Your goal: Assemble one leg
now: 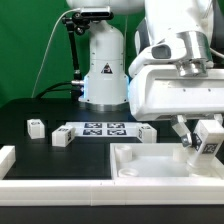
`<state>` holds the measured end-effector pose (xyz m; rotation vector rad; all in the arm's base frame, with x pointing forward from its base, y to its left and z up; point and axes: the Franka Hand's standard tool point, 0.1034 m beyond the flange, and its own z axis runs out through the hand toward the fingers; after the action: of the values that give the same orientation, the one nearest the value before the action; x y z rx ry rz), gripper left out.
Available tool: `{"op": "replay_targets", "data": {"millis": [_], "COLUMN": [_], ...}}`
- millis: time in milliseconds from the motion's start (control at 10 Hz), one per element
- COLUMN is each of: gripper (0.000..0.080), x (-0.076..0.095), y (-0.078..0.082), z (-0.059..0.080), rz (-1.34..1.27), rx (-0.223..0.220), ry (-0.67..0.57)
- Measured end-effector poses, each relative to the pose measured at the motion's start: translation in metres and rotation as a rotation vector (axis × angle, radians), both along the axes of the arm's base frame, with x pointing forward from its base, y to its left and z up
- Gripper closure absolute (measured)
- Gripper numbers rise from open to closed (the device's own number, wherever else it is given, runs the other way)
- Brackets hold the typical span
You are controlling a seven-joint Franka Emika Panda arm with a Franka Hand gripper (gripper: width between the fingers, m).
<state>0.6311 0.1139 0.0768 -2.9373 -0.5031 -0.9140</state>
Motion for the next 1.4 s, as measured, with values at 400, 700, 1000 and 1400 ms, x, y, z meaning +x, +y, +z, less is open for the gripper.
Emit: {"op": "replay_targets", "data": {"millis": [400, 700, 1000, 1400], "gripper": [0.0512, 0.0512, 0.0512, 0.0512], "x": [-0.004, -0.013, -0.014, -0.018], "y": [0.007, 0.004, -0.005, -0.012], "z": [-0.004, -0.013, -0.014, -0.019], "rz": [0.01, 0.004, -0.01, -0.021], "rx": [0.0, -0.002, 0.011, 0.015], "ry": [-0.002, -0.033, -0.026, 0.017]}}
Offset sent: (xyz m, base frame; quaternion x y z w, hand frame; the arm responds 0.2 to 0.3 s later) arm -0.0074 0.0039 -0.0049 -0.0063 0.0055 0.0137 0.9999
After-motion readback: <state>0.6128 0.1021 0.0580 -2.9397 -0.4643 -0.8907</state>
